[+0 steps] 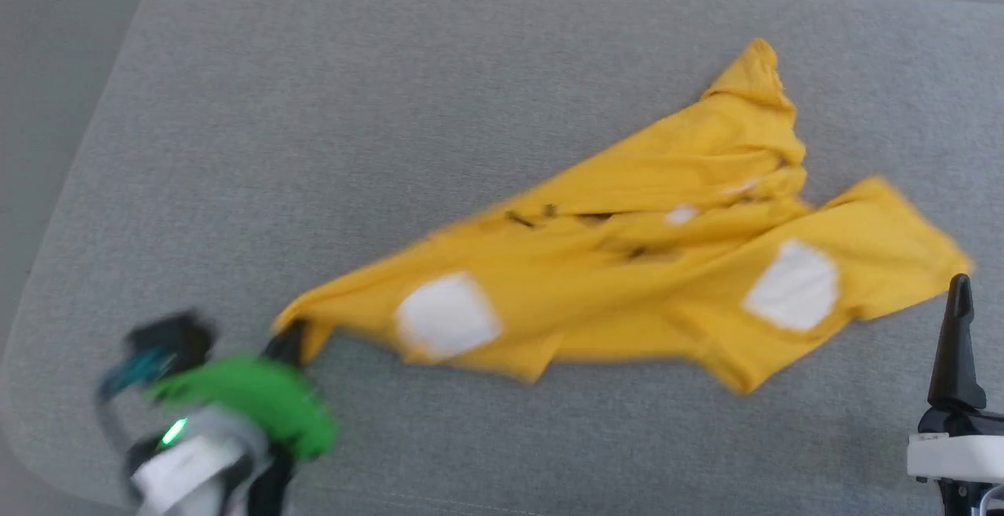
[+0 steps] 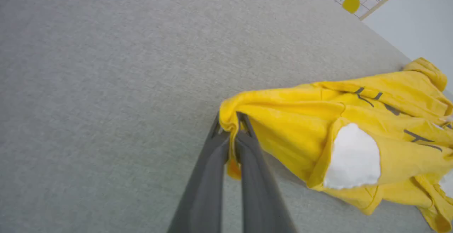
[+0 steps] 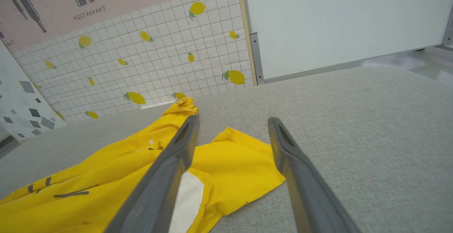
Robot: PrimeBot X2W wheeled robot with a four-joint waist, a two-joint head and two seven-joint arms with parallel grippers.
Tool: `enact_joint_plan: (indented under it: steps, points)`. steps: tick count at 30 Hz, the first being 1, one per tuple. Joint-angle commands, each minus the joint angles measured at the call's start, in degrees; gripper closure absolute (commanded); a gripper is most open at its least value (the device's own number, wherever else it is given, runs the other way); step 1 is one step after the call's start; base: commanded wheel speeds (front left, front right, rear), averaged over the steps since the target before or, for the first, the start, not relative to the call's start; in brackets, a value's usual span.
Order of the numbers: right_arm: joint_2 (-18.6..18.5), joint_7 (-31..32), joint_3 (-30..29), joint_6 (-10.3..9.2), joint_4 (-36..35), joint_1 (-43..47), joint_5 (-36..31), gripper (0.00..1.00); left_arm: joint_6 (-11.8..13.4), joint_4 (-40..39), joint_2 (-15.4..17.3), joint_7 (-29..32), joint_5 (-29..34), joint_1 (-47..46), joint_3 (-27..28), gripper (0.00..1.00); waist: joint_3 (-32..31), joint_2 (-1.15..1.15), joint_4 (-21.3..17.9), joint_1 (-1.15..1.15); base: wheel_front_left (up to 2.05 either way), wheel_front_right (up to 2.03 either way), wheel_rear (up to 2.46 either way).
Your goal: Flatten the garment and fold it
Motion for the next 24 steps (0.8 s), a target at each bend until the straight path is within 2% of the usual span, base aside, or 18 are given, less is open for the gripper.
enact_joint_plan:
  steps: [1,3,6,9,13,15,17,24]
  points:
    - [0.01,-0.31,-0.07,-0.08,0.0,0.73,-0.41,0.0,1.1,-1.21,1.13,-0.68,-0.75,3.71,1.7,1.0,-0.48,0.0,0.84,0.0,0.0,0.0,0.0]
    - [0.01,-0.17,-0.36,-0.08,0.22,0.92,-0.47,0.0,1.55,-3.38,1.54,-1.34,-1.9,7.73,3.41,1.0,-0.41,0.0,1.35,0.0,0.0,0.0,0.0]
    - [0.01,0.39,-0.64,-0.08,0.46,0.97,-0.98,0.0,0.68,-5.72,0.41,-2.21,-3.24,10.39,3.11,1.0,-0.28,0.0,2.21,0.0,0.0,0.0,0.0]
    - [0.01,1.81,0.01,-0.08,-0.05,0.25,-2.43,0.0,-0.46,-6.7,-1.3,-3.05,-3.73,9.87,1.56,1.0,-0.07,0.0,2.39,0.0,0.0,0.0,0.0]
    - [0.01,7.21,1.03,-0.08,-2.32,-3.42,-5.2,0.0,-1.96,-7.21,-2.87,-4.5,-3.03,7.27,-0.43,1.0,1.3,0.0,1.51,0.0,0.0,0.0,0.0]
    - [-0.13,12.06,1.27,-0.08,-3.49,-6.21,-7.62,0.0,-2.6,-7.33,-3.23,-4.86,-2.47,5.91,-1.36,1.0,2.29,0.0,0.96,0.0,0.0,0.0,0.0]
    - [-2.01,18.05,1.68,-0.08,-3.61,-9.25,-9.68,0.0,-3.02,-7.42,-3.23,-4.97,-1.86,4.84,-2.05,1.0,3.35,0.0,0.28,0.0,0.0,0.0,0.0]
    - [-12.28,45.96,4.84,-0.08,1.92,-18.22,-7.93,0.0,-3.67,-7.33,-3.57,-4.87,-0.95,1.98,-3.48,1.0,6.59,0.0,-0.43,0.0,0.0,0.0,0.0]
